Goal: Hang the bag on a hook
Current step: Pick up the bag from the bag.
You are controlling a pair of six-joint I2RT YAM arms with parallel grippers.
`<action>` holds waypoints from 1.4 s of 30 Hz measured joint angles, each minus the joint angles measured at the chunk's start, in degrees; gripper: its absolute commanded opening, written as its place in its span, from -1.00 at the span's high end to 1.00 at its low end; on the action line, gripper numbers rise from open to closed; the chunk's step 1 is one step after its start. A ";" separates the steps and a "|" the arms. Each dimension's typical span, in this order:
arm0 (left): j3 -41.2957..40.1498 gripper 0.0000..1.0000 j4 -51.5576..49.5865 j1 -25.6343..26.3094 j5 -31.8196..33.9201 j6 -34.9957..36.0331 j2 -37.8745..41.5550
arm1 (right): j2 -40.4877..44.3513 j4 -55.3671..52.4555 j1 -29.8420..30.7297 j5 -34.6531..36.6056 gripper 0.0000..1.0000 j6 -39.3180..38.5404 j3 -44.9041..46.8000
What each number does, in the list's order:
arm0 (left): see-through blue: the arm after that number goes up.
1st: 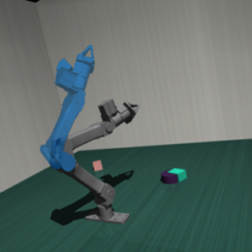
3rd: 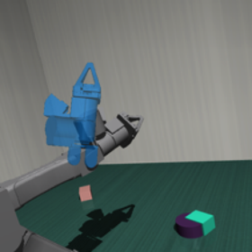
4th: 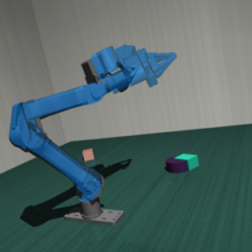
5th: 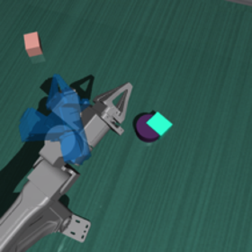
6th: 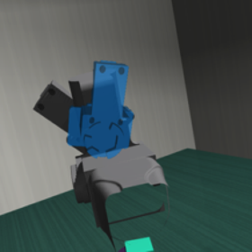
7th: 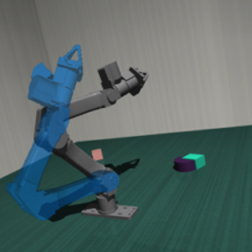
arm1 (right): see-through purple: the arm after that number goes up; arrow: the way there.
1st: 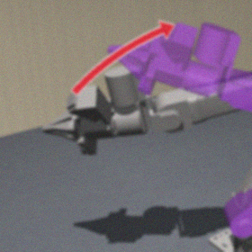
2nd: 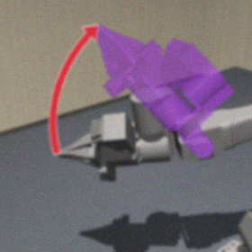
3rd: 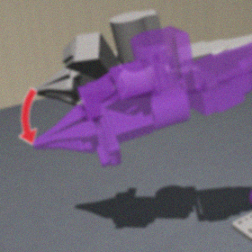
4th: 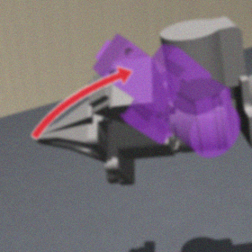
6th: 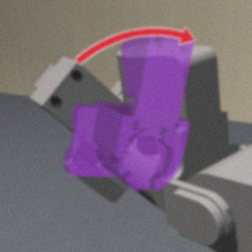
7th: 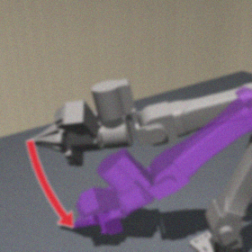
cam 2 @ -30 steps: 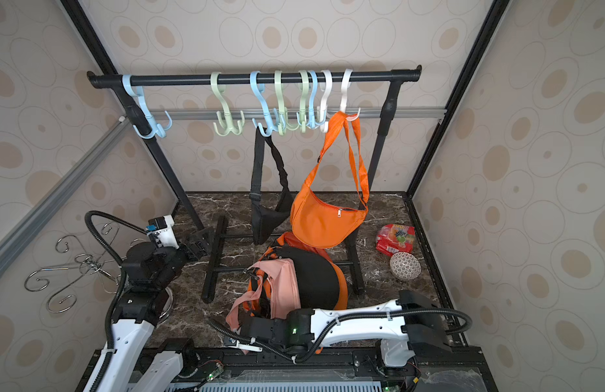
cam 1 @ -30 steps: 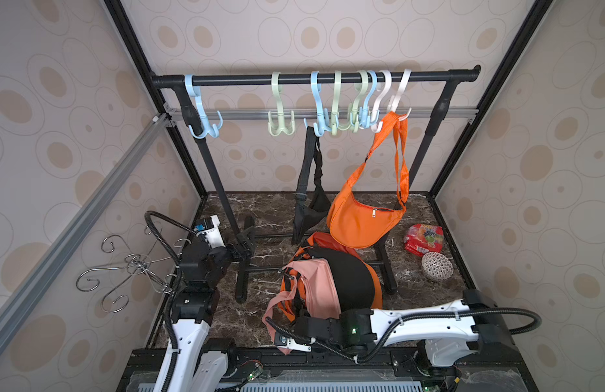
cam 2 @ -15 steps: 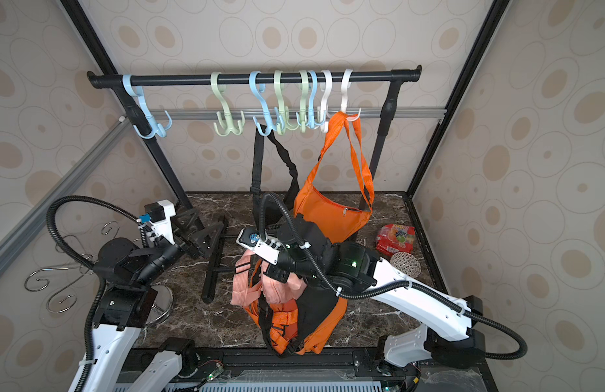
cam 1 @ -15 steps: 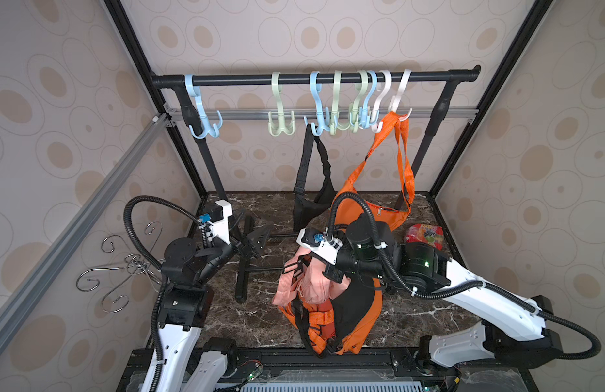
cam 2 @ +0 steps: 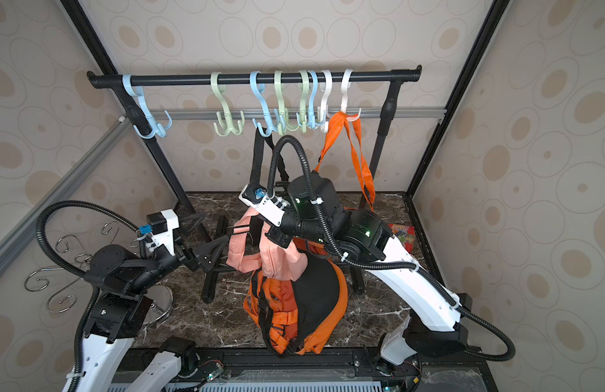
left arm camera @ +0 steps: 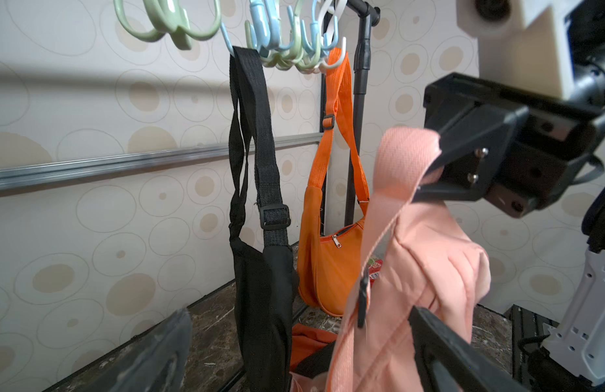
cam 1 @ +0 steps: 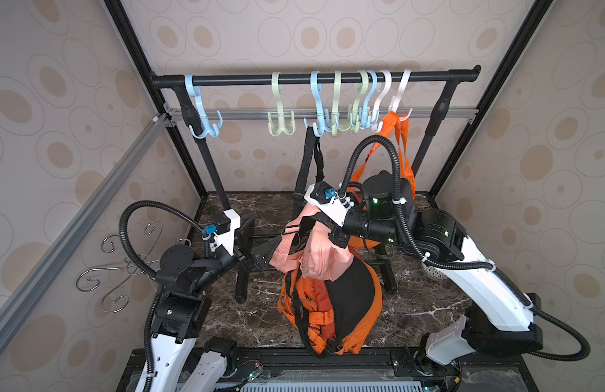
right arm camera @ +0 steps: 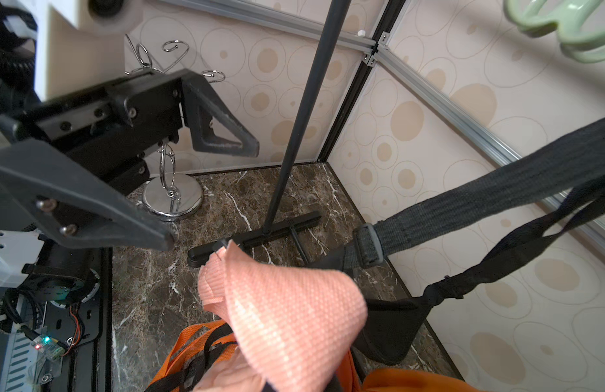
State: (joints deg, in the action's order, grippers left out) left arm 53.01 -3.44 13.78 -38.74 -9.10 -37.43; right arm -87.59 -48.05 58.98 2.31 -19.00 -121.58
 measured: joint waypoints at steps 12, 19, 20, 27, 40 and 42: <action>-3.28 -0.70 -1.68 20.15 15.54 4.70 -4.79 | -6.23 -4.63 -0.57 0.31 1.00 -1.81 -15.26; -3.39 -0.10 -1.79 21.66 23.58 6.25 -6.43 | -6.19 -5.27 -0.92 1.55 1.00 -3.32 -16.44; -3.39 0.00 -1.84 21.66 24.48 6.38 -6.01 | -6.16 -5.40 -1.20 1.81 1.00 -3.52 -16.41; -3.39 0.60 -2.08 21.70 26.69 6.93 -5.16 | -2.71 -4.96 -4.07 2.99 1.00 -4.13 -11.06; -3.19 1.00 -1.88 21.70 27.96 7.61 -5.77 | 1.46 -2.23 -4.66 2.84 1.00 -4.00 -4.48; -1.99 1.00 -2.73 21.70 28.61 8.22 -6.03 | 2.89 -1.36 -4.68 2.64 1.00 -3.43 -1.29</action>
State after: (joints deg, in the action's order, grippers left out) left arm 51.03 -6.17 35.48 -10.13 -0.89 -43.46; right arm -84.71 -49.41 54.30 4.95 -22.44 -122.87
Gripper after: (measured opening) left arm 0.053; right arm 0.048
